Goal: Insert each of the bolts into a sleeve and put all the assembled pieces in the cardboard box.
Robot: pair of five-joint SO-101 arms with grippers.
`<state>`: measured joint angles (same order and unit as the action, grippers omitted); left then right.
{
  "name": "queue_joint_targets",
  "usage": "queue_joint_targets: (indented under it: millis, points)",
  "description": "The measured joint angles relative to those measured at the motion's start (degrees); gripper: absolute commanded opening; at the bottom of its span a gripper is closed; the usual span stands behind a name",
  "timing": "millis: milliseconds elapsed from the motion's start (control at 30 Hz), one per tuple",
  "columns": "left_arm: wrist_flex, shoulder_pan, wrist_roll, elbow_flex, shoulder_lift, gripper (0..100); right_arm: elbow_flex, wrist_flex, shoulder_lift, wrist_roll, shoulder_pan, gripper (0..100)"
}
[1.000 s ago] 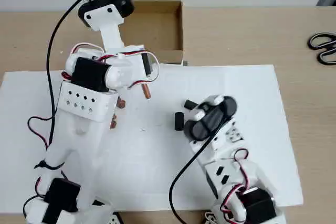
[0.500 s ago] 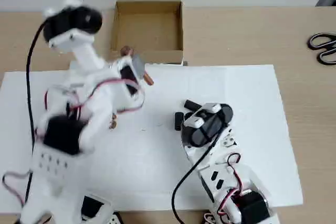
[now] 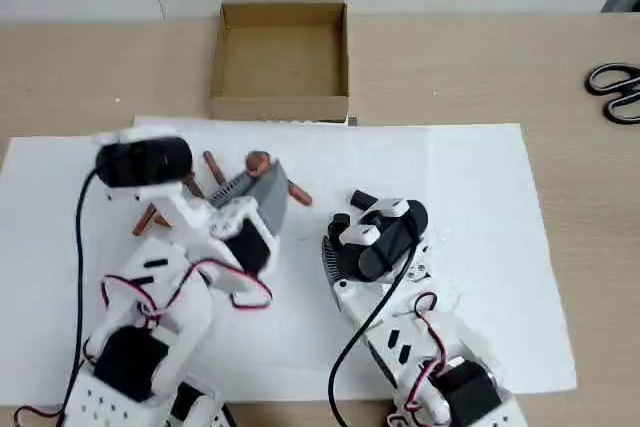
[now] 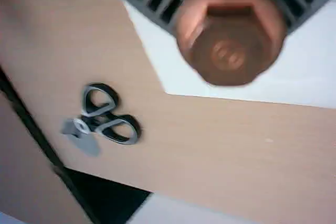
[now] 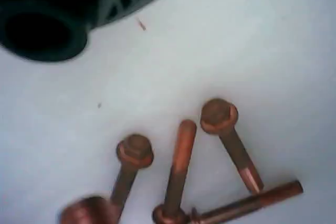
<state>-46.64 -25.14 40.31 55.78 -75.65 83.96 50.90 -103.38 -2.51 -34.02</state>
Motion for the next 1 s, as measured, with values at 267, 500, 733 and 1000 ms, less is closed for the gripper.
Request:
queue_joint_targets:
  millis: [267,500,733,1000]
  points:
    - [-1.23,-4.04,0.18,0.7,-3.16,1,1.58,-1.23,0.09,0.0,0.0,0.3]
    - [-1.76,-4.04,-5.63,0.7,-3.34,1,1.58,-1.23,0.09,3.96,0.0,0.3]
    - [-1.76,-6.68,-11.78,3.16,-3.34,1,1.58,-1.23,0.09,7.38,-2.55,0.3]
    - [-1.76,-9.32,-12.4,5.45,-3.34,1,1.58,-1.23,0.09,7.74,-4.13,0.2]
